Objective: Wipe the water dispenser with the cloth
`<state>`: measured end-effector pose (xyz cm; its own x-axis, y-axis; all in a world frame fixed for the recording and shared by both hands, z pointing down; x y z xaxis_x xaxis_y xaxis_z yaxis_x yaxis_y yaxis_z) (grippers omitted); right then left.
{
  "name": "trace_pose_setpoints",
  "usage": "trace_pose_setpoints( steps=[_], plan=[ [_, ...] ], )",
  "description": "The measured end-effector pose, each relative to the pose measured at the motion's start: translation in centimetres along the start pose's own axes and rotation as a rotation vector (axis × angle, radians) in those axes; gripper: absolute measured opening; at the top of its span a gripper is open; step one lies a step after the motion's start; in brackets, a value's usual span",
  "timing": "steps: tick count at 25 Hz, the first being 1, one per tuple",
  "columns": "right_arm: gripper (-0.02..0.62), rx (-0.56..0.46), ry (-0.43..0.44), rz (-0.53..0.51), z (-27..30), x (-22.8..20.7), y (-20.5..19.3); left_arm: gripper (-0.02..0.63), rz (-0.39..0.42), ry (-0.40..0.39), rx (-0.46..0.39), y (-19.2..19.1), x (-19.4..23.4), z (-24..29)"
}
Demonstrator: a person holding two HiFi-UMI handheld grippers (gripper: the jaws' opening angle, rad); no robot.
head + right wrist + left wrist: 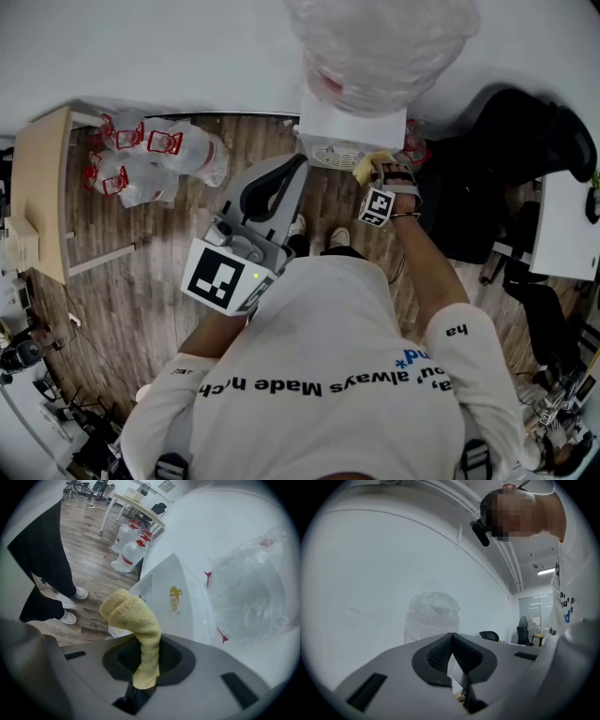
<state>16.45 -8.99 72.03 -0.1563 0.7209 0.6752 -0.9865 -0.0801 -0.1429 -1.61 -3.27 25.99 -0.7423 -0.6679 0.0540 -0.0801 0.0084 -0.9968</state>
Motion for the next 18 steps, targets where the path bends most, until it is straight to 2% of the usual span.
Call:
trace_pose_setpoints(
  steps=[18],
  plan=[
    [0.060,-0.180,0.028,-0.158,1.1,2.1,14.6,0.018,-0.007,0.147,0.011,-0.3,4.9,-6.3]
  ],
)
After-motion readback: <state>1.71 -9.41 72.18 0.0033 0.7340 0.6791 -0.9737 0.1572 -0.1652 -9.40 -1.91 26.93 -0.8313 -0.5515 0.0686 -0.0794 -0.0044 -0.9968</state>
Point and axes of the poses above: the fingertips, and each gripper's own axes: z forward along the fingers, x to its left, y out of its top, the point moved 1 cm from there along -z, backward along the fingers, and after that the axes turned 6 degrees about z, right-handed, at the moved point
